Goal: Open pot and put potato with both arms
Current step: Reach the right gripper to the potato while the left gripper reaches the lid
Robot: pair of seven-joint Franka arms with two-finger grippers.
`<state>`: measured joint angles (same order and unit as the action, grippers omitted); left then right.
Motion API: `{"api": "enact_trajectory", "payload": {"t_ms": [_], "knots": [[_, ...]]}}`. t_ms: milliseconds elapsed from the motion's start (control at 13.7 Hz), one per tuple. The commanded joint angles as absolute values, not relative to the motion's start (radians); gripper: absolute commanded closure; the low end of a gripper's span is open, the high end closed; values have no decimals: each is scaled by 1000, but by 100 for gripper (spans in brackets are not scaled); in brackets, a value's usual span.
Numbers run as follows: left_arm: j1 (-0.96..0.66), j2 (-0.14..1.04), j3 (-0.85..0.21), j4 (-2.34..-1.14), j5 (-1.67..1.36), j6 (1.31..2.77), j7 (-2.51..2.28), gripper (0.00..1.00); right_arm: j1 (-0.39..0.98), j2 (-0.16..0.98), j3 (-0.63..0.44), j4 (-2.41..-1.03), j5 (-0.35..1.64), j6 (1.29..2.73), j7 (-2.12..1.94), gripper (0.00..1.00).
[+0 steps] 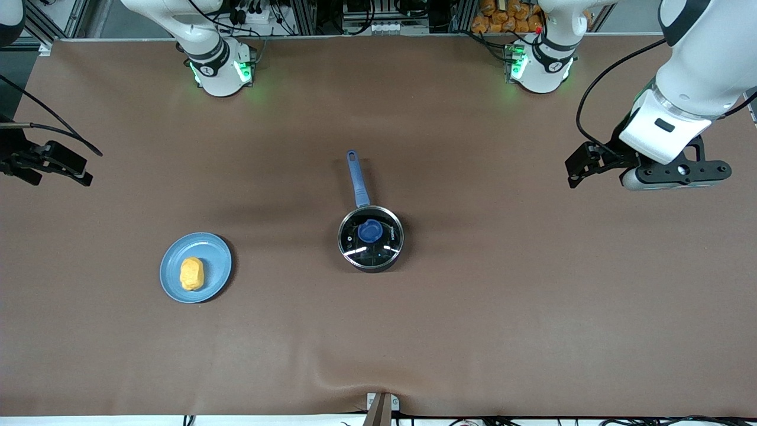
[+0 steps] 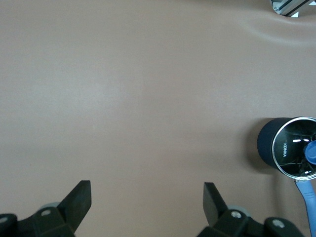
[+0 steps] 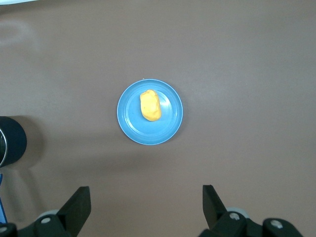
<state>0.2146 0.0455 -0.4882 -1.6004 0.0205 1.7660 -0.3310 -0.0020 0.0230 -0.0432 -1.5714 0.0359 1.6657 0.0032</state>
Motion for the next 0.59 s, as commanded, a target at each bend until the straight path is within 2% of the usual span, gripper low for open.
{"api": "enact_trajectory", "payload": {"t_ms": [0, 220, 512], "knots": [[230, 5, -495, -1624, 35, 1766, -339, 0, -25, 23, -26, -1569, 54, 1660, 2, 0], [230, 9, -494, -1624, 37, 1773, -330, 0, -25, 41, -26, -1571, 54, 1667, 2, 0], [224, 8, -498, -1644, 37, 1775, -325, 0, 14, 152, -23, -1571, 52, 1713, -8, 0]]}}
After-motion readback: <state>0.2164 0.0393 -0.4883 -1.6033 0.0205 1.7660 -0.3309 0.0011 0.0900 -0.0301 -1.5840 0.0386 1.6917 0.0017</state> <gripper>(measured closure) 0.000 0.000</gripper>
